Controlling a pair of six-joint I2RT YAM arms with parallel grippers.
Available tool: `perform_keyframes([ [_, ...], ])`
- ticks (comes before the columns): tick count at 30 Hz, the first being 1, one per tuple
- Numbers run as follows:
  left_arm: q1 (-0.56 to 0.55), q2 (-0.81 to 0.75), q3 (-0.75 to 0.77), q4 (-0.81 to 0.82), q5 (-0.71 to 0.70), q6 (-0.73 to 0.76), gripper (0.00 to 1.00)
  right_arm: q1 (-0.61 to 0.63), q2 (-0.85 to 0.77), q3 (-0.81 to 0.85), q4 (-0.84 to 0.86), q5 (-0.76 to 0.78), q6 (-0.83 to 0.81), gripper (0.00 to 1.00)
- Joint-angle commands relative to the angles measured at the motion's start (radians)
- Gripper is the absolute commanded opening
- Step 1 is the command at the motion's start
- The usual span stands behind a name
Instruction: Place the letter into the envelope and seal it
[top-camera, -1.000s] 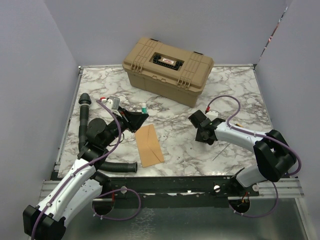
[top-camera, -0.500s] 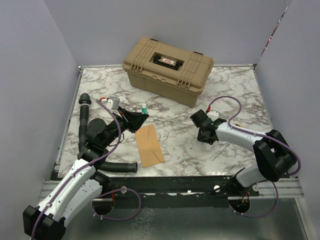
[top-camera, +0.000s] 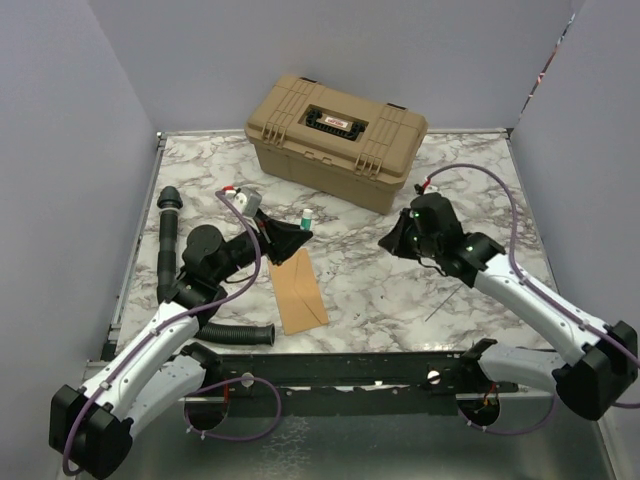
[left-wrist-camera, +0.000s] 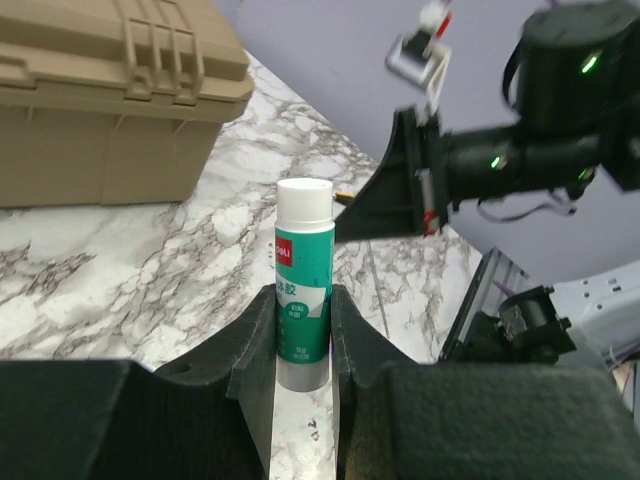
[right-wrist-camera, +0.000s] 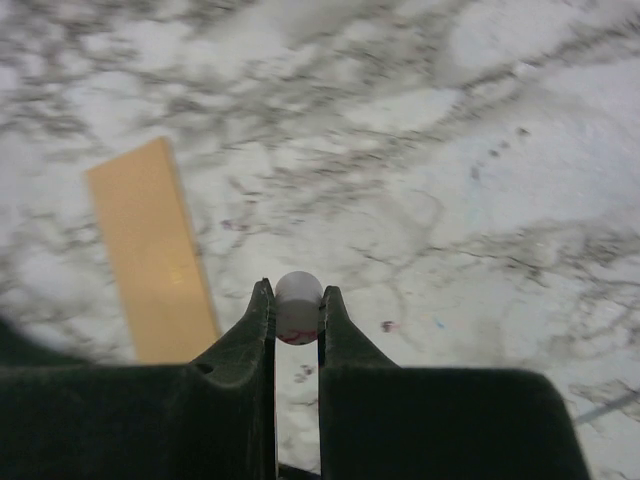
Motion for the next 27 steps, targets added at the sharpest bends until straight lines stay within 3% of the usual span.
perform_keyframes([
  [1,-0.028,0.064,0.083,0.046,0.223,0.183,0.00,-0.005,-0.049,0.116,0.090,-0.333,-0.091,0.00],
  [5,-0.066,0.103,0.116,0.031,0.278,0.261,0.00,-0.003,-0.027,0.189,0.160,-0.559,-0.076,0.00],
  [9,-0.086,0.132,0.148,-0.001,0.297,0.272,0.00,-0.004,-0.017,0.193,0.271,-0.683,-0.007,0.00],
  [17,-0.118,0.144,0.168,-0.032,0.273,0.271,0.00,-0.004,-0.017,0.156,0.373,-0.749,0.077,0.00],
  [27,-0.133,0.148,0.171,-0.049,0.231,0.289,0.00,-0.004,-0.030,0.132,0.372,-0.752,0.105,0.00],
])
